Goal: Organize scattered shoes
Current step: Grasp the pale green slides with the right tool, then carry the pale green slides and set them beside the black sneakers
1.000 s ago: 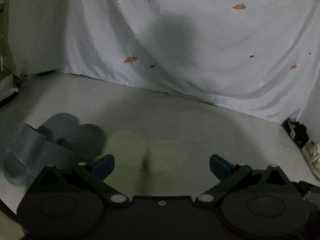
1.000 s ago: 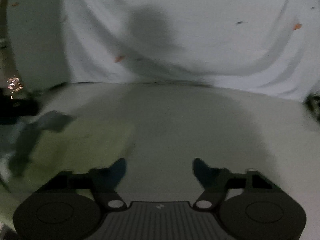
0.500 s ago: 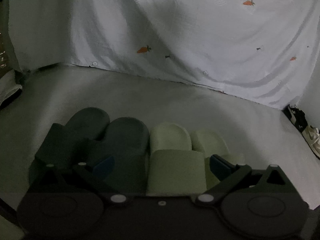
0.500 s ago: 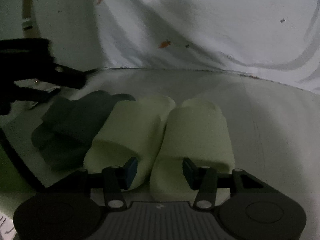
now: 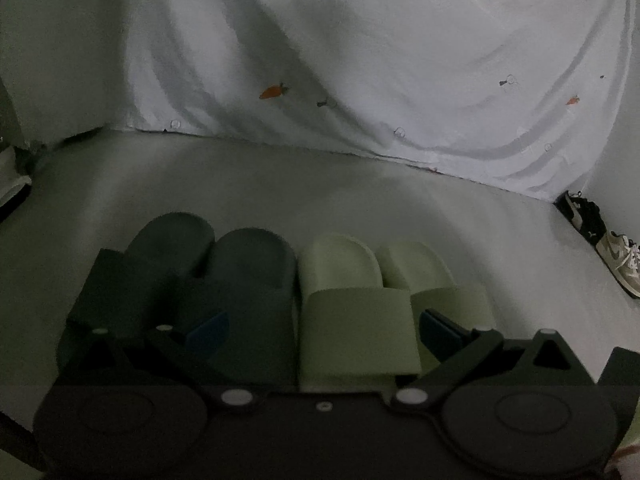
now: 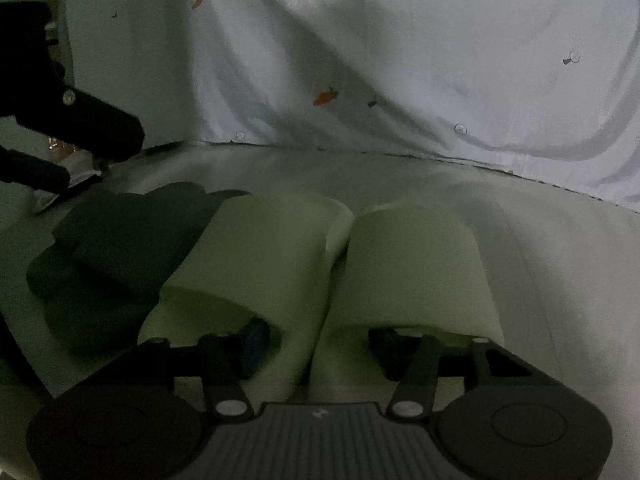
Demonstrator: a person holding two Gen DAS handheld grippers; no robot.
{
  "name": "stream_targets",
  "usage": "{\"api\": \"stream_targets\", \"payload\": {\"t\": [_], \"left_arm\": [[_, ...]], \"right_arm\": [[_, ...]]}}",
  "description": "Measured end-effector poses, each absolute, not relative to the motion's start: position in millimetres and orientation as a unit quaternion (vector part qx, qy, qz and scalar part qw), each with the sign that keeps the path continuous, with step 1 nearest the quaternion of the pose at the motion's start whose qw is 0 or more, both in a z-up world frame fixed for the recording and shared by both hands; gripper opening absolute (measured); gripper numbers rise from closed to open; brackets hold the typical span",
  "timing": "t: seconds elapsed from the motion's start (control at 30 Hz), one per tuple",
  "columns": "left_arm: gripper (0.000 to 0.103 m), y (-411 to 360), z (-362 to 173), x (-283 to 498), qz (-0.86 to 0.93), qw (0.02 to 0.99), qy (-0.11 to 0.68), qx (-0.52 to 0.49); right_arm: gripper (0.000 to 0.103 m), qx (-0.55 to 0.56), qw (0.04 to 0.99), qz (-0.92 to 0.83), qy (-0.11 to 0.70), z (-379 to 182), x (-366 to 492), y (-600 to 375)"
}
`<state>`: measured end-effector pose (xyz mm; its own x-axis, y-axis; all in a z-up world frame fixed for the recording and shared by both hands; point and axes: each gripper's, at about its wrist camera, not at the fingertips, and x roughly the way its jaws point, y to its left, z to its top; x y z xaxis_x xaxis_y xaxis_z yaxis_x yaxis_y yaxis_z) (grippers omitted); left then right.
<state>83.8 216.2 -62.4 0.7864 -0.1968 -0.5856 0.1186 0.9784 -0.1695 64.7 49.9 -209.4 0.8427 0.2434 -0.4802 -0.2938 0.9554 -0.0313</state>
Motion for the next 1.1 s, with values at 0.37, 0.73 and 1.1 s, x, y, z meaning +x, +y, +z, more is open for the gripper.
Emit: {"api": "stream_targets", "payload": {"t": [0.37, 0.73, 1.1], "left_arm": [[0.103, 197.5, -47.0, 86.2, -0.102, 0.951, 0.288, -0.054], [0.103, 138.2, -27.8, 114.8, -0.155, 0.952, 0.255, -0.062], [0.103, -3.0, -19.8, 162.2, -0.214, 0.947, 0.228, -0.074]], "right_arm": [[0.027, -0.123, 0.968, 0.124, 0.179, -178.8, 69.5, 43.2], [0.027, -0.164, 0.982, 0.031, 0.089, -110.9, 65.1, -55.1], [0.029, -0.168, 0.981, -0.045, 0.087, -87.2, 85.6, -229.3]]}}
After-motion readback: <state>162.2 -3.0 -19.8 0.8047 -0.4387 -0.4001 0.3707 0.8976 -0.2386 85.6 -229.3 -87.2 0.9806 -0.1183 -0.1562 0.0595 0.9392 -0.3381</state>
